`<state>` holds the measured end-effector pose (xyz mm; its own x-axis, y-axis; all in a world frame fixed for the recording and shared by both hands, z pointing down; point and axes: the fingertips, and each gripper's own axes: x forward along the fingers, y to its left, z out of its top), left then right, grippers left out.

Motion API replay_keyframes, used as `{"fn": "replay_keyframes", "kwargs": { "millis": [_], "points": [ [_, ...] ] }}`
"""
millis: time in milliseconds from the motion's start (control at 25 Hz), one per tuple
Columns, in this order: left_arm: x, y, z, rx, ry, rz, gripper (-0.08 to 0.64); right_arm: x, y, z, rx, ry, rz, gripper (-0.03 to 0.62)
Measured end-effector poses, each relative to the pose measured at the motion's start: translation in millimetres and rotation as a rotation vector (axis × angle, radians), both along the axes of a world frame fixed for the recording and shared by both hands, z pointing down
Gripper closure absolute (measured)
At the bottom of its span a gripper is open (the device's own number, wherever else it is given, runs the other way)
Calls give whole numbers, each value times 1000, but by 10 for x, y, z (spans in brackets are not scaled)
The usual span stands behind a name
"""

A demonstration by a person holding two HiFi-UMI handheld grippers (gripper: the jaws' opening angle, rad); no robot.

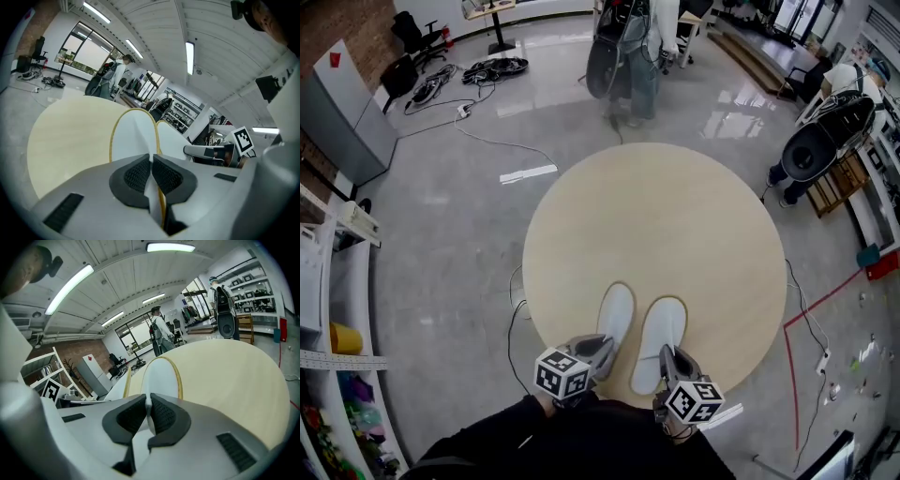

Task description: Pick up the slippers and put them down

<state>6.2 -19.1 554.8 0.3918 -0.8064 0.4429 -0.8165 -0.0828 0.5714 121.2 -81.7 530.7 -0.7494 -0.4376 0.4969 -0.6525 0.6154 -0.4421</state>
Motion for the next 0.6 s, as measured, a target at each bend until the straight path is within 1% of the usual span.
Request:
{"fn": "replay_keyframes", "kwargs": {
  "millis": [120,320,440,520,600],
  "points": [
    [-169,102,-3,6,13,-4,528,-166,131,-24,5,21,-19,562],
    [-272,178,26,0,18,-22,528,-295,196,-21,4,32,-61,563],
    [-254,176,-29,0,11,-49,528,-299,143,-65,5,19,-84,563],
    [-246,185,-110,3,-9,-70,528,-319,98,-123,6,0,-92,562],
    [-228,211,-189,8,-14,-113,528,-342,73,-173,5,-27,-103,563]
  ]
}}
